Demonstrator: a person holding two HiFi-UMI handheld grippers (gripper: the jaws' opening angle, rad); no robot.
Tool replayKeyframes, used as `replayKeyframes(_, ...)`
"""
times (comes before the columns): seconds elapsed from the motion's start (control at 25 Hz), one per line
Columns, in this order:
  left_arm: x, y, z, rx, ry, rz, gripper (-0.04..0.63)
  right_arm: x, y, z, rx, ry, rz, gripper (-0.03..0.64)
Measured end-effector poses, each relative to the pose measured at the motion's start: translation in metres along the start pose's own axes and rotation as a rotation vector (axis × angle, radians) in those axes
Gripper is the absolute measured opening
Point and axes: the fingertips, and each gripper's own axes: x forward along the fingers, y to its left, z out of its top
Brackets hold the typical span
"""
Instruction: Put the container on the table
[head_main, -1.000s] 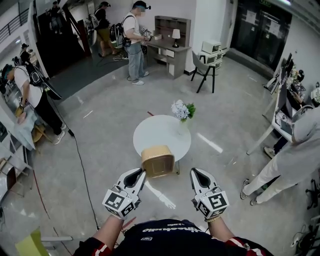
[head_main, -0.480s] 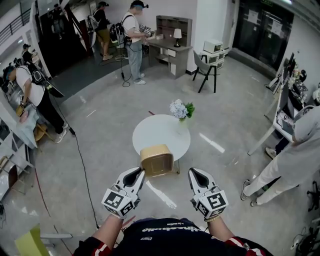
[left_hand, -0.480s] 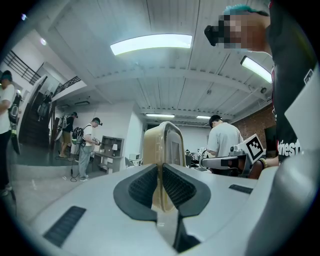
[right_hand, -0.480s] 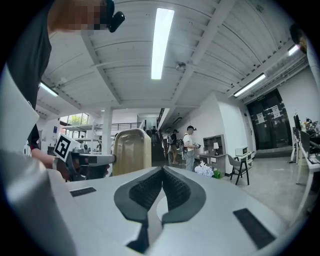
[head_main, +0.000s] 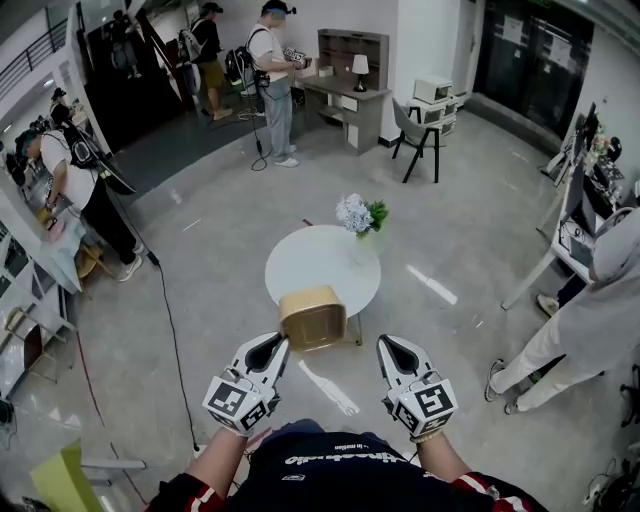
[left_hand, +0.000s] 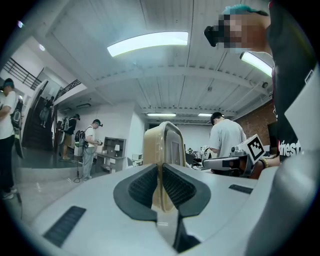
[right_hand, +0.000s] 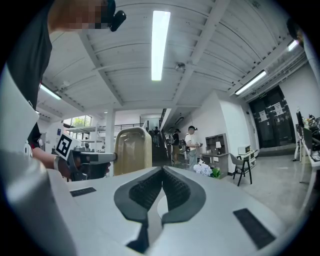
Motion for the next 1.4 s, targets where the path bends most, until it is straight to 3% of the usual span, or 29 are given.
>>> replayKeyframes(0.36,0.009,-0.012,-0.003,0.013,0.013,0.012,0.048,-0.009,-0.019,-0.007,0.018,0.0,0.0,0.008)
replayKeyframes(0.8,0.038,0.022,-0.021,-0.024,0.013,0.019,0.048,0.024,-0.04,-0.012,-0.005,0.01,-0.012,0.008)
replayKeyframes(1.4,0.113,0.168,-0.002,-0.034,-0.01,-0.02,0.048,0.183,-0.065,0.018,-0.044,0.011,-0.031,0.008)
